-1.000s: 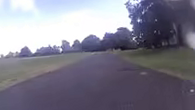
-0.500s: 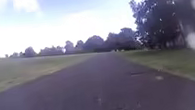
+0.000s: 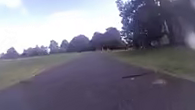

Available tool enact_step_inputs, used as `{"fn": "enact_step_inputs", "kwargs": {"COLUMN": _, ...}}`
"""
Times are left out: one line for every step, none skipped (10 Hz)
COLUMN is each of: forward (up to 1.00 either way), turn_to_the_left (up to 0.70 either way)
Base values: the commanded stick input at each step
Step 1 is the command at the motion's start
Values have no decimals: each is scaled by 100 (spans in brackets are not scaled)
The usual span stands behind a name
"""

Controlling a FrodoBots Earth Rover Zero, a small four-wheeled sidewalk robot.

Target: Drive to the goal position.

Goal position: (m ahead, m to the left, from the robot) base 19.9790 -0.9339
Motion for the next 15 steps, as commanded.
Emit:
{"fn": "enact_step_inputs", "kwargs": {"forward": 100, "turn_to_the_left": 0}}
{"fn": "enact_step_inputs", "kwargs": {"forward": 100, "turn_to_the_left": 0}}
{"fn": "enact_step_inputs", "kwargs": {"forward": 100, "turn_to_the_left": -23}}
{"fn": "enact_step_inputs", "kwargs": {"forward": 100, "turn_to_the_left": -40}}
{"fn": "enact_step_inputs", "kwargs": {"forward": 100, "turn_to_the_left": -40}}
{"fn": "enact_step_inputs", "kwargs": {"forward": 100, "turn_to_the_left": -40}}
{"fn": "enact_step_inputs", "kwargs": {"forward": 100, "turn_to_the_left": -40}}
{"fn": "enact_step_inputs", "kwargs": {"forward": 100, "turn_to_the_left": -40}}
{"fn": "enact_step_inputs", "kwargs": {"forward": 100, "turn_to_the_left": -40}}
{"fn": "enact_step_inputs", "kwargs": {"forward": 100, "turn_to_the_left": -17}}
{"fn": "enact_step_inputs", "kwargs": {"forward": 100, "turn_to_the_left": 0}}
{"fn": "enact_step_inputs", "kwargs": {"forward": 100, "turn_to_the_left": 0}}
{"fn": "enact_step_inputs", "kwargs": {"forward": 100, "turn_to_the_left": 0}}
{"fn": "enact_step_inputs", "kwargs": {"forward": 100, "turn_to_the_left": 0}}
{"fn": "enact_step_inputs", "kwargs": {"forward": 100, "turn_to_the_left": 0}}
